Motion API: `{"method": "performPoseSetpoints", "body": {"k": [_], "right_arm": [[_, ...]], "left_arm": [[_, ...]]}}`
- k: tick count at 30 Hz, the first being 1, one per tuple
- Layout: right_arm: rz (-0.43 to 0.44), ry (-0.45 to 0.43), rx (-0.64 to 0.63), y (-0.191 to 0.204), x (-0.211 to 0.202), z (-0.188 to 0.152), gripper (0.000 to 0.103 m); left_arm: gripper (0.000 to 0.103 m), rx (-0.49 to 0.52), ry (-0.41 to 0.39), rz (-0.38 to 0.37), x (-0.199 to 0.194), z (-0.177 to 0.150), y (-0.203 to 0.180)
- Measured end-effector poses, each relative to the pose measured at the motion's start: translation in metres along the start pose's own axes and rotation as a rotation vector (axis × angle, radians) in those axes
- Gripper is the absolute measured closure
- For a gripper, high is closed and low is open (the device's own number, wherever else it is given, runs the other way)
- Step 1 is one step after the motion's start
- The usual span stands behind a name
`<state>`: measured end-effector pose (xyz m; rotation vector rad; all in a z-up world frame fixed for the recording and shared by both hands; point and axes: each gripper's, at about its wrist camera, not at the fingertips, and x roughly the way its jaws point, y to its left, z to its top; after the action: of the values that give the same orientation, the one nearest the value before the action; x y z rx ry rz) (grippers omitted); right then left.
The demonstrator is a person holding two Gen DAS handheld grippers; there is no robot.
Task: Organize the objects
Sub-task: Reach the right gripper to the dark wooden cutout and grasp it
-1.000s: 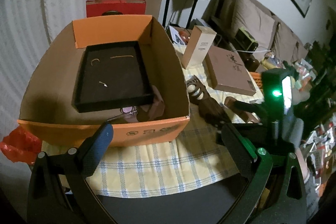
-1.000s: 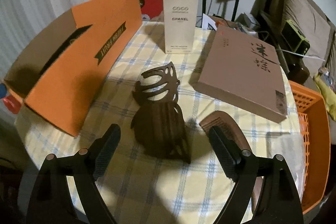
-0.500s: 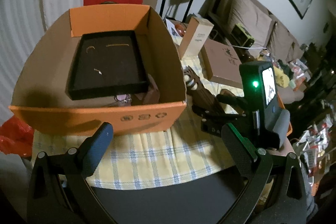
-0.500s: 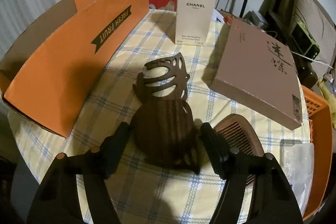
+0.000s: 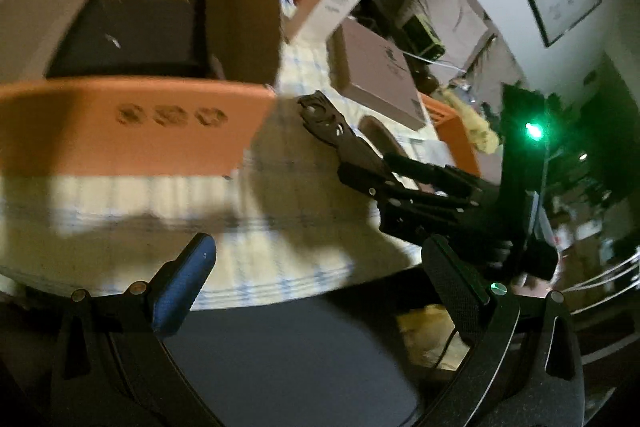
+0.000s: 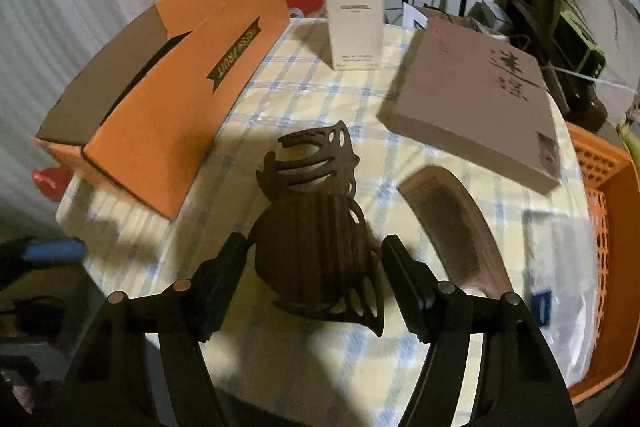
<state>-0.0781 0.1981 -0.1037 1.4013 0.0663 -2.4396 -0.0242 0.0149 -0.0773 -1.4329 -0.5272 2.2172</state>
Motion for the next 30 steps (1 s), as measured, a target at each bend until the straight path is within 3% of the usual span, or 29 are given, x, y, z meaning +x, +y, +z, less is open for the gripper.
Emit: {"method": "performPoseSetpoints", "body": {"k": [10, 18, 22, 26, 30], "right_arm": [[-0.002, -0.009, 0.057, -0.025, -0.028, -0.034, 0.032], [0.003, -0.016, 0.070, -0.025, -0.038, -0.050, 0.032], [0.013, -0.025, 0.070, -0.021, -0.044, -0.053, 0.032], [0.019, -0.028, 0.053, -0.012, -0.048, -0.056, 0.032], [0.019, -0.025, 0.024, -0.001, -0.052, -0.061, 0.032]], "left_arm": [[0.000, -0.133, 0.031, -0.106, 0.028, 0.006, 0.003], [0.002, -0.127, 0.068, -0.136, 0.052, 0.011, -0.017], [0.011, -0.122, 0.103, -0.143, 0.068, 0.008, -0.027], [0.031, -0.118, 0.130, -0.175, 0.077, 0.004, -0.032], [0.033, -0.143, 0.133, -0.202, 0.081, 0.005, -0.029]]}}
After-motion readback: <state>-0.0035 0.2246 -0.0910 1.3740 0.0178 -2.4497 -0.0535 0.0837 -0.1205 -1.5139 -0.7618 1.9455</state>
